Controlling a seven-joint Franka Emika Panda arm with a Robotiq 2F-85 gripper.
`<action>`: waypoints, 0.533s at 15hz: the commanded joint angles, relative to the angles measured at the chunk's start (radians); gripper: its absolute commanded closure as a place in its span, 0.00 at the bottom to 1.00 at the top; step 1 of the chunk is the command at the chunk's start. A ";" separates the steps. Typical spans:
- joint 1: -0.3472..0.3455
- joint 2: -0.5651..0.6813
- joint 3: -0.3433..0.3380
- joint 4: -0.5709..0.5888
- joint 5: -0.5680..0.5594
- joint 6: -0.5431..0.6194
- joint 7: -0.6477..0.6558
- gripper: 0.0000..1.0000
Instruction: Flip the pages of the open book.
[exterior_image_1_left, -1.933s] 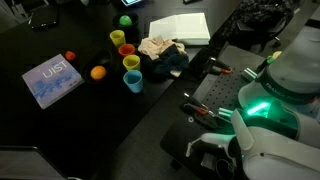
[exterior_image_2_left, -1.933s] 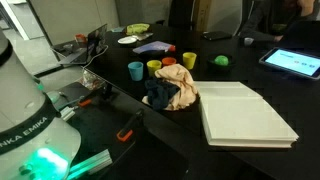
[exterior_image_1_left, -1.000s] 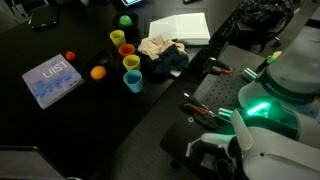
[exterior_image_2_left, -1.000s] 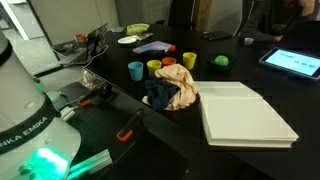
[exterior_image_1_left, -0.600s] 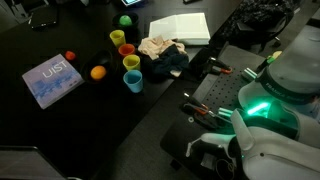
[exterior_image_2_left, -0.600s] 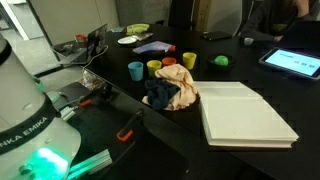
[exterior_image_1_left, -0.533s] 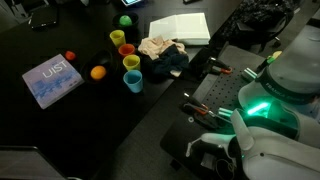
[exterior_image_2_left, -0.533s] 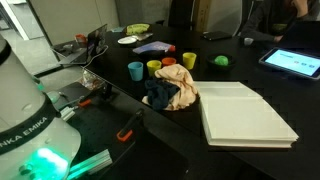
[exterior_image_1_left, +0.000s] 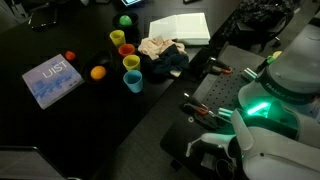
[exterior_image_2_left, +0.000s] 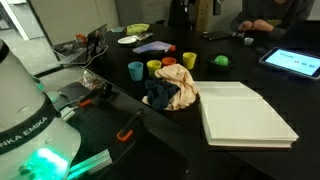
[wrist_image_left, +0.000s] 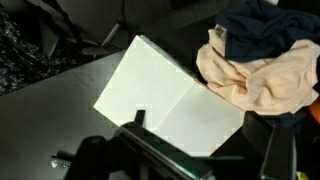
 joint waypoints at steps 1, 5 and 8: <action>-0.038 0.030 -0.041 -0.050 -0.059 0.195 0.093 0.00; -0.094 0.076 -0.104 -0.128 -0.077 0.417 0.155 0.00; -0.127 0.125 -0.143 -0.150 -0.091 0.499 0.198 0.00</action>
